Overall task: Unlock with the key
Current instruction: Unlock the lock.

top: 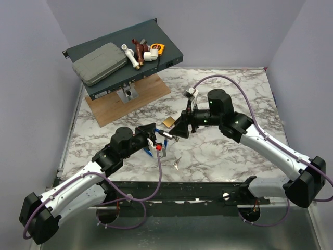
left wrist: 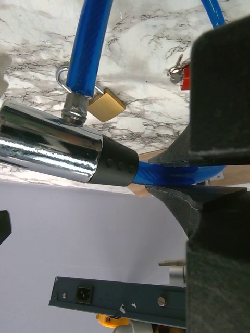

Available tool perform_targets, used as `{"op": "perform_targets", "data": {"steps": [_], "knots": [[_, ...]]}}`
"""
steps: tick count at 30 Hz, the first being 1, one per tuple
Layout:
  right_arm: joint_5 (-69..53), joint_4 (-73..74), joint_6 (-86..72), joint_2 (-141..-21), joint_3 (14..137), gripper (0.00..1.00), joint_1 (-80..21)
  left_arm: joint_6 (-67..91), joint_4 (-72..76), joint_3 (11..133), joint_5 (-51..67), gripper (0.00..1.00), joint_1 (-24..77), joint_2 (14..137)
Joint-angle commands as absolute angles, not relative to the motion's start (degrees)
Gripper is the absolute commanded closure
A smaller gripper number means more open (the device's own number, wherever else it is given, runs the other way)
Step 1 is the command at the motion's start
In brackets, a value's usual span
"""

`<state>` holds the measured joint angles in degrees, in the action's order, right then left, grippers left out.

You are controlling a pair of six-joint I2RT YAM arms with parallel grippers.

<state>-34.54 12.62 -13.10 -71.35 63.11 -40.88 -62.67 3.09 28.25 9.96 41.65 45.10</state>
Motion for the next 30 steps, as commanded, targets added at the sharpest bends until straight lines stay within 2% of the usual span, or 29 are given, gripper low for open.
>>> {"op": "perform_targets", "data": {"steps": [1, 9, 16, 21, 26, 28, 29, 30], "knots": [[-40.1, 16.8, -9.8, -74.5, 65.3, 0.27, -41.2, -62.7, 3.6, 29.3, 11.9, 1.0, 41.8, 43.6], [-41.7, 20.2, -7.7, -78.7, 68.1, 0.25, -41.6, -63.4, 3.1, 30.5, 12.4, 1.0, 41.8, 43.5], [-43.8, 19.6, -7.8, -82.4, 70.0, 0.37, -44.8, -63.3, 1.9, 31.9, 12.8, 1.0, 41.8, 44.0], [-43.7, 20.3, -7.6, -83.4, 69.9, 0.52, -45.6, -62.0, 1.4, 32.9, 12.2, 1.0, 41.8, 44.5], [-38.7, 18.8, -6.7, -80.7, 68.7, 0.93, -45.7, -57.9, 0.1, 34.5, 12.1, 1.0, 41.7, 44.3], [-36.0, 17.1, -5.5, -78.6, 67.5, 0.99, -45.6, -54.9, -3.1, 36.2, 13.3, 1.0, 41.7, 44.3], [-34.6, 16.3, -4.7, -77.2, 66.7, 0.99, -45.6, -52.4, -5.1, 37.4, 14.3, 0.92, 41.7, 44.4], [-33.8, 15.5, -3.9, -75.9, 66.0, 0.99, -45.6, -50.1, -7.6, 39.3, 16.5, 0.75, 41.6, 44.5]]}}
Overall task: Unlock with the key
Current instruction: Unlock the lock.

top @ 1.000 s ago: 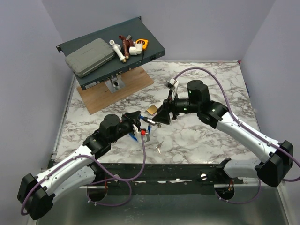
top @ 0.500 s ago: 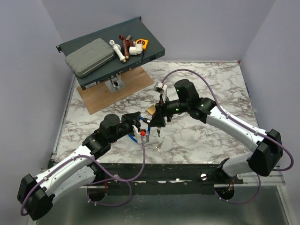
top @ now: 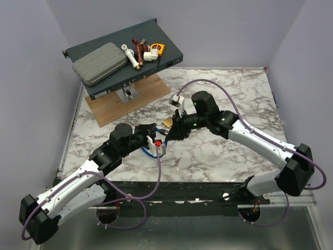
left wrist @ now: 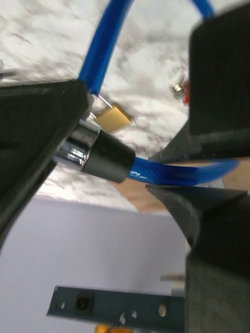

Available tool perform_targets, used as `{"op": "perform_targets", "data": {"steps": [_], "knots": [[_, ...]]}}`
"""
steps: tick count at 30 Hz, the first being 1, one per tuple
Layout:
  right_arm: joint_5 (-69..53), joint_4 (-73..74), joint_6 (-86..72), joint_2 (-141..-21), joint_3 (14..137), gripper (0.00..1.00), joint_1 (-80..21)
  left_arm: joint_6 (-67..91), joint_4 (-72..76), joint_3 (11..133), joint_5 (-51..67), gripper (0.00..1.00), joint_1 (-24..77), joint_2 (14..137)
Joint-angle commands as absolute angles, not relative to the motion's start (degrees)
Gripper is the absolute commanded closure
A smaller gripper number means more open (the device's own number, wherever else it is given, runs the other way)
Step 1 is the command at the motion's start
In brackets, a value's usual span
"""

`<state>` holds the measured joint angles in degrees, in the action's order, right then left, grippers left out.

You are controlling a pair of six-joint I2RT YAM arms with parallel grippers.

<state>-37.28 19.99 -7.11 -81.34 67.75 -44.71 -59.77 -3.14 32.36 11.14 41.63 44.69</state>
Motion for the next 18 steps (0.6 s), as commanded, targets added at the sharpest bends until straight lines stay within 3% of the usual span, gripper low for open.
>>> {"op": "perform_targets", "data": {"steps": [1, 2, 5, 10, 18], "knots": [[-33.2, 15.0, -3.0, -75.1, 65.4, 0.99, -45.6, -47.5, -11.3, 41.0, 20.0, 0.58, 41.4, 44.5], [-32.8, 14.7, -2.2, -74.4, 65.0, 0.99, -45.6, -45.5, -14.6, 43.1, 23.4, 0.39, 41.0, 44.6], [-33.5, 15.9, 1.1, -73.8, 65.1, 0.99, -45.6, -39.5, -22.6, 47.4, 32.4, 0.24, 40.1, 45.3], [-33.4, 16.3, 4.8, -73.1, 64.3, 0.99, -47.4, -32.7, -25.9, 51.0, 40.2, 0.22, 36.5, 47.2], [-30.7, 17.5, 8.4, -72.2, 65.1, 0.99, -50.2, -40.7, -42.6, 57.4, 46.4, 0.28, 33.0, 52.7]]}}
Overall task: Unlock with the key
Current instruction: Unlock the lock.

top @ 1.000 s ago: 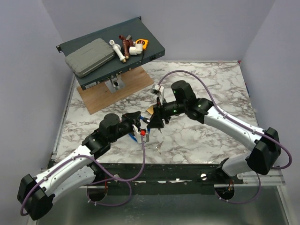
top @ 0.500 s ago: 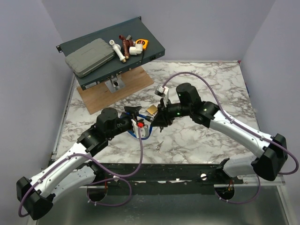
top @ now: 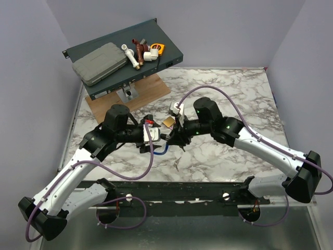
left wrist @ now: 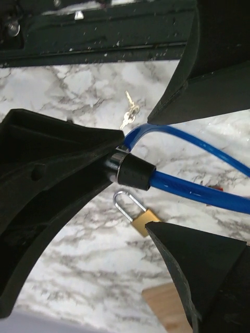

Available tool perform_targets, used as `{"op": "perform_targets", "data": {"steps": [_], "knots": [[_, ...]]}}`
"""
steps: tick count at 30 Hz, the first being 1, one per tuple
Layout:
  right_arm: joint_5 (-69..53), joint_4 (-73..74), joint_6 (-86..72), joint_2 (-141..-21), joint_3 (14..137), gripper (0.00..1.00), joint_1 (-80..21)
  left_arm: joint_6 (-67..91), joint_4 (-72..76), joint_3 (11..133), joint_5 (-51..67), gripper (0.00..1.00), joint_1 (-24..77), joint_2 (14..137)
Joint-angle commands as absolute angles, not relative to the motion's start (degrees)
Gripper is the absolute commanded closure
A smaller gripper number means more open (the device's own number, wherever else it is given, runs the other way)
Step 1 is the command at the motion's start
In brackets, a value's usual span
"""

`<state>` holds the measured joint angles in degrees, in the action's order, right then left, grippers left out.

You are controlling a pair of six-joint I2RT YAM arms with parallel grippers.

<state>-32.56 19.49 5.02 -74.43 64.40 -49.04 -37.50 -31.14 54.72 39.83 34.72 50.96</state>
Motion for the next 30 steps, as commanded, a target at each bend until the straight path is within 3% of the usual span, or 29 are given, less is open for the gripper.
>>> {"op": "perform_targets", "data": {"steps": [1, 6, 11, 13, 16, 18, 25, 30], "knots": [[-30.6, 17.7, 8.9, -72.1, 65.2, 0.99, -50.4, -41.5, -43.4, 57.6, 46.4, 0.3, 32.6, 53.0], [-30.1, 19.1, 10.1, -72.6, 66.5, 0.99, -51.6, -42.4, -42.8, 57.6, 46.3, 0.55, 32.5, 53.1], [-30.8, 17.7, 9.6, -73.5, 66.4, 0.98, -52.3, -40.1, -38.5, 56.9, 46.2, 1.0, 32.5, 53.1], [-30.6, 16.8, 8.7, -73.3, 65.9, 0.92, -52.3, -37.6, -36.0, 56.3, 44.9, 1.0, 32.5, 52.9], [-28.0, 15.8, 7.0, -71.5, 64.9, 0.72, -52.3, -36.5, -35.0, 55.6, 44.2, 1.0, 32.5, 52.6], [-25.5, 15.6, 6.2, -69.2, 63.7, 0.66, -52.4, -36.4, -35.0, 55.0, 43.7, 1.0, 32.5, 52.1], [-18.3, 17.9, 5.4, -59.0, 58.8, 0.62, -52.3, -36.1, -34.1, 52.9, 42.7, 1.0, 32.4, 50.4], [-18.2, 21.7, 6.3, -57.9, 58.3, 0.6, -52.3, -37.5, -34.9, 53.1, 43.3, 1.0, 32.5, 50.1]]}}
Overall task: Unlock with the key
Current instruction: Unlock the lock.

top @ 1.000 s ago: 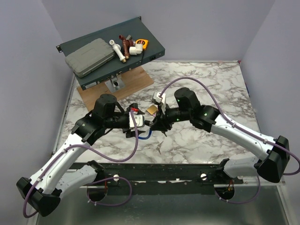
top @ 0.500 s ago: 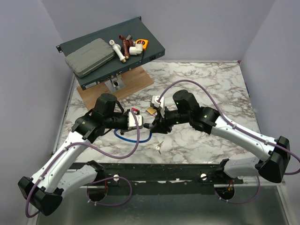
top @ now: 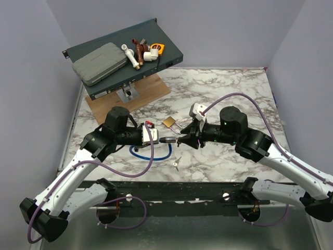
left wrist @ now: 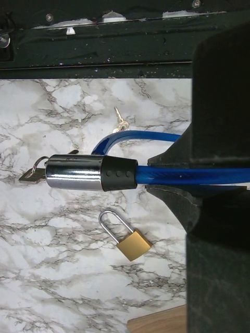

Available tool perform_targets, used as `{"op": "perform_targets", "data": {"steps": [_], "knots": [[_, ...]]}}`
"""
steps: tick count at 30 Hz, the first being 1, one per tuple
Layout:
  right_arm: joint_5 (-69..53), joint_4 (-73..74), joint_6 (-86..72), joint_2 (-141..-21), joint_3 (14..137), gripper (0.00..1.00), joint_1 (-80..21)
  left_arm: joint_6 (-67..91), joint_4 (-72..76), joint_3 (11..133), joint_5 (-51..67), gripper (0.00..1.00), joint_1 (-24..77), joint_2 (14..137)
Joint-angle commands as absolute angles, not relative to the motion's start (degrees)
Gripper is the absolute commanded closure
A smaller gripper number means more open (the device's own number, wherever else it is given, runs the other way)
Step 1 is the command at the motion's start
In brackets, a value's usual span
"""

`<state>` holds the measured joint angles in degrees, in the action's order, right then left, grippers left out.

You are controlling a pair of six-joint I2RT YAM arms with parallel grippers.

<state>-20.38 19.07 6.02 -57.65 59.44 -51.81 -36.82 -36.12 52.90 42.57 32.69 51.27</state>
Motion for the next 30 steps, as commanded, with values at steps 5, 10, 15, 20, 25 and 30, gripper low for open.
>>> {"op": "perform_targets", "data": {"steps": [5, 10, 15, 20, 25, 30], "knots": [[-22.1, 23.2, 7.4, -58.9, 58.5, 0.51, -52.2, -39.3, -35.5, 52.9, 43.8, 1.0, 32.5, 49.8], [-20.6, 23.7, 8.1, -58.2, 58.3, 0.45, -52.2, -42.5, -37.5, 52.4, 44.6, 1.0, 32.5, 49.1], [-18.3, 24.0, 8.1, -57.1, 57.5, 0.26, -52.1, -45.5, -39.5, 52.3, 45.5, 1.0, 32.5, 48.8], [-19.8, 23.4, 7.8, -57.0, 57.1, 0.16, -51.9, -47.3, -40.6, 52.6, 46.2, 1.0, 32.5, 48.8], [-24.2, 22.8, 7.9, -57.9, 55.7, 0.21, -51.9, -48.4, -41.0, 52.8, 46.3, 1.0, 32.5, 48.7], [-28.2, 21.9, 7.6, -58.5, 54.1, 0.25, -51.3, -49.7, -41.6, 52.4, 46.4, 1.0, 32.5, 48.3]]}}
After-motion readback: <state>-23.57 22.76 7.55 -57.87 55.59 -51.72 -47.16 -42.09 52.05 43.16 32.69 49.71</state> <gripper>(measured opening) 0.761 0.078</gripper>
